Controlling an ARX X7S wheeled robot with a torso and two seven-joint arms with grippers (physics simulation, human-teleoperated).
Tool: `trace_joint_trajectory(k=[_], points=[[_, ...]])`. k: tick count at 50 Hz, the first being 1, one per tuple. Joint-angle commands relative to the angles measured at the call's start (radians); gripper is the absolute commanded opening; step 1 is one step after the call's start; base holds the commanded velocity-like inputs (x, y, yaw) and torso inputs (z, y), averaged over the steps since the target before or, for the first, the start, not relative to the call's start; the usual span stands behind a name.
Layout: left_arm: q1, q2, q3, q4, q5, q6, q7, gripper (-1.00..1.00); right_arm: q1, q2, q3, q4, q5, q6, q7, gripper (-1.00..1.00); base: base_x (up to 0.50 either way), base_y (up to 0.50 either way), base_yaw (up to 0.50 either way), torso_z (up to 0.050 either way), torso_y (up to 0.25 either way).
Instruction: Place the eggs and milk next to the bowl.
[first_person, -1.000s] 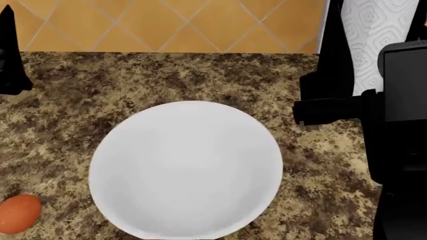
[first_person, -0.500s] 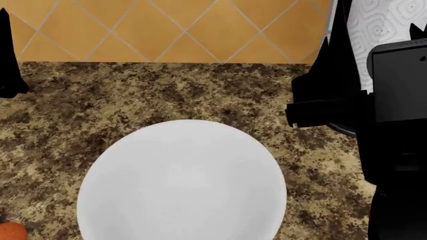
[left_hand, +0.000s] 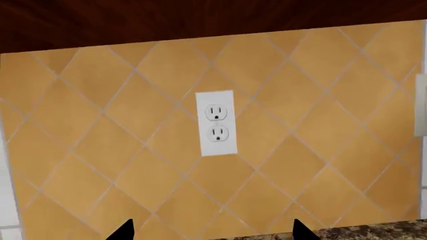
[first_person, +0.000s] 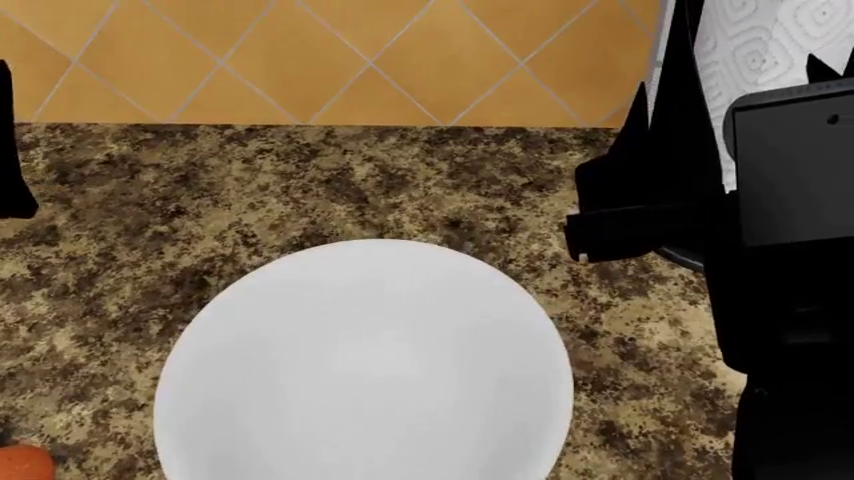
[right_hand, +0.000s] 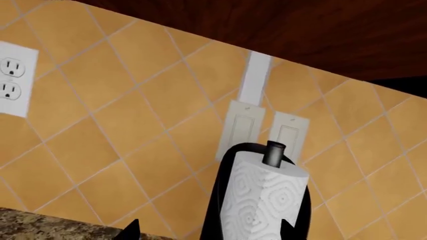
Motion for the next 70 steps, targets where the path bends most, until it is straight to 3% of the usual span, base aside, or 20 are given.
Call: trace_joint_trajectory(k=[1,9,11,17,20,28,38,49,59,70], points=[[-0.050,-0.052,-0.062,0.047,-0.125,-0.276,-0.030,1.00,-0.005,0.003,0.003,0.002,0.007,-0.001,-0.004,1.00,0.00,0.00,0.00,0.000,0.000],[-0.075,-0.067,-0.135,0.089,-0.220,-0.452,-0.050,1.00,-0.015,0.005,0.003,0.010,0.010,-0.013,-0.008,1.00,0.00,0.00,0.00,0.000,0.000],[-0.083,-0.088,-0.165,0.086,-0.344,-0.502,-0.129,1.00,-0.013,0.005,0.003,0.005,0.014,-0.005,-0.008,1.00,0.00,0.00,0.00,0.000,0.000],[-0.075,-0.191,-0.183,0.029,-0.727,-0.499,-0.398,1.00,-0.022,0.004,-0.001,0.012,0.014,-0.014,-0.009,1.00,0.00,0.00,0.00,0.000,0.000],[-0.071,-0.222,-0.187,0.009,-0.845,-0.489,-0.473,1.00,-0.022,0.003,-0.005,0.017,0.014,-0.019,-0.009,1.00,0.00,0.00,0.00,0.000,0.000],[-0.027,-0.292,-0.194,-0.020,-0.972,-0.458,-0.490,1.00,-0.019,0.008,-0.007,0.012,0.018,-0.008,-0.009,1.00,0.00,0.00,0.00,0.000,0.000],[0.058,-0.373,-0.228,-0.015,-1.033,-0.441,-0.395,1.00,-0.017,0.011,-0.005,-0.006,0.027,0.011,-0.008,1.00,0.00,0.00,0.00,0.000,0.000],[0.166,-0.428,-0.276,0.054,-0.994,-0.423,-0.256,1.00,-0.016,0.011,-0.009,-0.009,0.033,0.016,-0.007,1.00,0.00,0.00,0.00,0.000,0.000],[0.242,-0.456,-0.321,0.082,-1.025,-0.403,-0.227,1.00,-0.013,0.010,-0.015,-0.010,0.036,0.019,-0.005,1.00,0.00,0.00,0.00,0.000,0.000],[0.379,-0.456,-0.416,0.168,-0.941,-0.391,-0.034,1.00,-0.010,0.012,-0.015,-0.019,0.043,0.029,-0.002,1.00,0.00,0.00,0.00,0.000,0.000]])
